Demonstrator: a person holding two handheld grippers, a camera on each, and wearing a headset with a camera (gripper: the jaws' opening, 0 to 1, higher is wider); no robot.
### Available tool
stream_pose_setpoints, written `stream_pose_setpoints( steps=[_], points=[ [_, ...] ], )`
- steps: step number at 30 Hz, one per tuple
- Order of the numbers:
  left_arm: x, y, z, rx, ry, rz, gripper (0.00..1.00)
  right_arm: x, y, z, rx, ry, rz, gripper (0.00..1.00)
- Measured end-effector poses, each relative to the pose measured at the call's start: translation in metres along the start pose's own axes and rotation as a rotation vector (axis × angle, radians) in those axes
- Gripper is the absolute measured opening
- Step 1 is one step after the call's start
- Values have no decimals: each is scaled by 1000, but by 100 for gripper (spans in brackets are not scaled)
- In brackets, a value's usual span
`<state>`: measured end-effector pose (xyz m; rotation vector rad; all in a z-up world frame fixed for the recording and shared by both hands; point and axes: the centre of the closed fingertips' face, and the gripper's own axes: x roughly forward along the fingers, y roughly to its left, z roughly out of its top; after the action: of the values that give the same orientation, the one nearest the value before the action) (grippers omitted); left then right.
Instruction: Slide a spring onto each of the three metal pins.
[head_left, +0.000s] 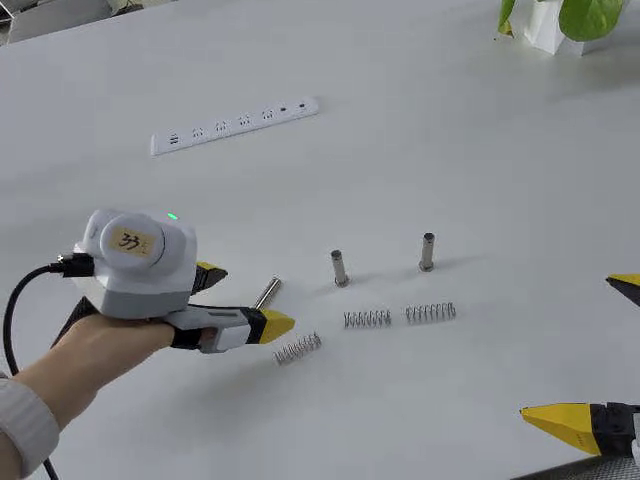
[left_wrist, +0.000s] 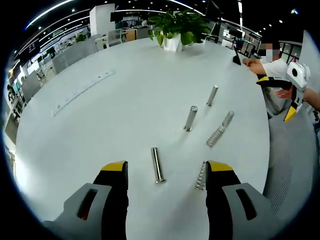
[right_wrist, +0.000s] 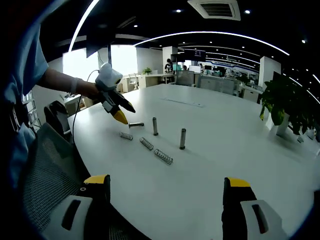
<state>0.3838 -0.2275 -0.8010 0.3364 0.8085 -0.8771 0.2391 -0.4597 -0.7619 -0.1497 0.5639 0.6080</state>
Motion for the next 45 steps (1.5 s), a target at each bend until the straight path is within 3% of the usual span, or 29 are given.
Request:
stream_pose_setpoints(
  steps=[11, 18, 30, 45],
  points=[
    [13, 11, -3, 19, 63, 24, 37, -2, 3, -2, 4, 3, 2, 93],
    [22, 14, -6, 22, 92, 28, 31, -3, 3, -2, 12, -2, 3, 92],
    [36, 13, 0, 15, 131, 32, 18, -6, 3, -5, 20, 0, 4, 92],
    [44, 12, 0, -3, 183, 24, 10, -9, -2, -7, 31, -1, -3, 92]
  ],
)
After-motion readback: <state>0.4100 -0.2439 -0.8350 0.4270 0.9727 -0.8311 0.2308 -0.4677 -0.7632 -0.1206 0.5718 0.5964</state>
